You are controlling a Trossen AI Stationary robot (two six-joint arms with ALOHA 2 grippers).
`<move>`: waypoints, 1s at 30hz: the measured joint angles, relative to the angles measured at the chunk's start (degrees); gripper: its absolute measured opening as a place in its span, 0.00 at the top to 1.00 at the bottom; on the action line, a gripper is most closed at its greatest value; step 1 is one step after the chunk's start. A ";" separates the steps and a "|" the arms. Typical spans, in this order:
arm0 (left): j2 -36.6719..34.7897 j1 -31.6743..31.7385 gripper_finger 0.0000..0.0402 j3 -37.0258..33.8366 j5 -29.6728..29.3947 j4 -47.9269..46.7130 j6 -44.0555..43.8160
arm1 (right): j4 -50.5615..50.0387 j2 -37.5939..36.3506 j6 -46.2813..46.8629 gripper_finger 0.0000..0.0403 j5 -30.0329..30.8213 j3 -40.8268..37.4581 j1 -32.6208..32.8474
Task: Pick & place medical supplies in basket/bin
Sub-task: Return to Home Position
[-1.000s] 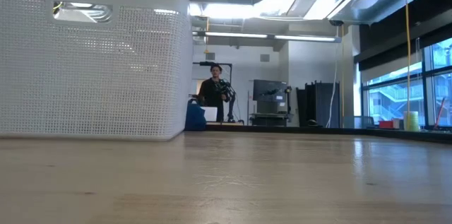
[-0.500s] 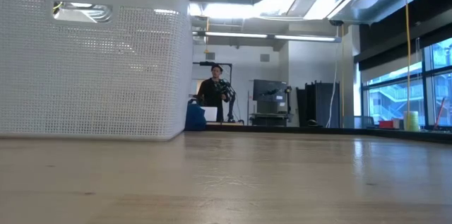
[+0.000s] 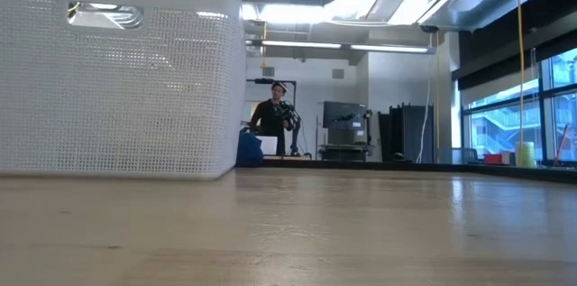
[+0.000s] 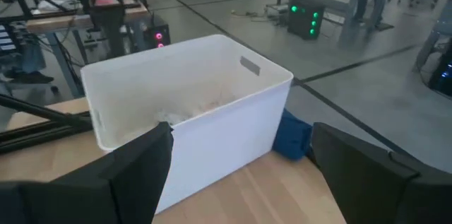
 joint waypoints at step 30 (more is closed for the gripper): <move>-10.04 43.28 0.23 -12.88 20.93 8.55 3.41 | 7.75 -26.38 2.57 0.16 2.14 -21.58 -2.68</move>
